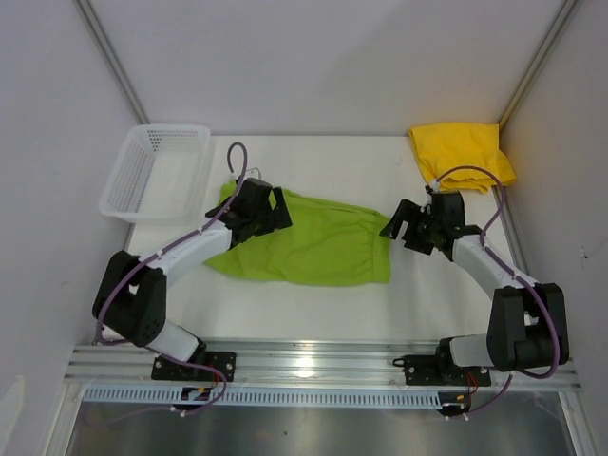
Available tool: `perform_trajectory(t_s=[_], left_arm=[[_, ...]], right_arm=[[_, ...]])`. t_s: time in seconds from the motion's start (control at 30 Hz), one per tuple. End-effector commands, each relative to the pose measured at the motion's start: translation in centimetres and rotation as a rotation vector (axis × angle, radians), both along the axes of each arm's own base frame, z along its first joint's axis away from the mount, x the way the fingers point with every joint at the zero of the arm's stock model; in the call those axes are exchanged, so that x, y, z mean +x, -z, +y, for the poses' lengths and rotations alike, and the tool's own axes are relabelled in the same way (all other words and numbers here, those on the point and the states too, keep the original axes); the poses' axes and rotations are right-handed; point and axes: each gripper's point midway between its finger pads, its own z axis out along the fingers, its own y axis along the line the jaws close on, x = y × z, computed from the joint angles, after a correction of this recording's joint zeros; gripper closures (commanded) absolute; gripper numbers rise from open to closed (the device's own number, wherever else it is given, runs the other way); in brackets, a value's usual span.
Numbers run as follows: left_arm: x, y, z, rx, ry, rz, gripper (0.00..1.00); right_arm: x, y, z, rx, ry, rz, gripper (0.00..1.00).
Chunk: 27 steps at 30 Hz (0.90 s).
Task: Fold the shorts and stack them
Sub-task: Fold the shorts
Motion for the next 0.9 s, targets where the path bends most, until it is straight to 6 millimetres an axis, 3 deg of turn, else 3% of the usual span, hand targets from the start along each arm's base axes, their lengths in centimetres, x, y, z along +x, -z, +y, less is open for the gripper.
perform_trajectory(t_s=[0.0,0.13,0.2,0.23,0.43,0.57,0.6,0.67,0.87], left_arm=[[0.2,-5.1,-0.8,0.002,0.051,-0.085,0.01],[-0.8,-6.4,-4.2,-0.019,0.168,-0.109,0.01],[-1.2,-5.8,-5.7,0.008,0.211,-0.097,0.01],[-1.7,-6.4,-7.6,0.003,0.252,-0.112,0.01],[-3.3,-4.2,-13.9,0.007,0.376,-0.072,0.01],[-3.0,-2.8,-16.8,-0.002,0.421,-0.044,0.01],[-2.9,-1.5,-17.2,0.007,0.426,-0.021,0.01],[-2.9,-0.8,-18.2,-0.003,0.442,-0.007,0.01],[-2.9,3.0,-18.9,0.053,0.453,0.058,0.01]], right_arm=[[-0.4,-0.4,2.3,0.184,-0.125,-0.048,0.11],[0.2,0.7,2.0,0.196,-0.118,-0.053,0.11],[0.5,1.1,2.1,0.203,-0.126,-0.054,0.11],[0.6,1.3,2.0,0.207,-0.121,-0.054,0.11],[1.2,3.1,1.9,0.278,-0.112,-0.039,0.11],[1.4,3.9,1.9,0.315,-0.103,-0.046,0.12],[1.2,4.3,1.9,0.321,-0.103,-0.039,0.12],[1.4,4.7,1.9,0.327,-0.101,-0.044,0.12],[1.2,5.7,2.2,0.378,-0.108,-0.036,0.12]])
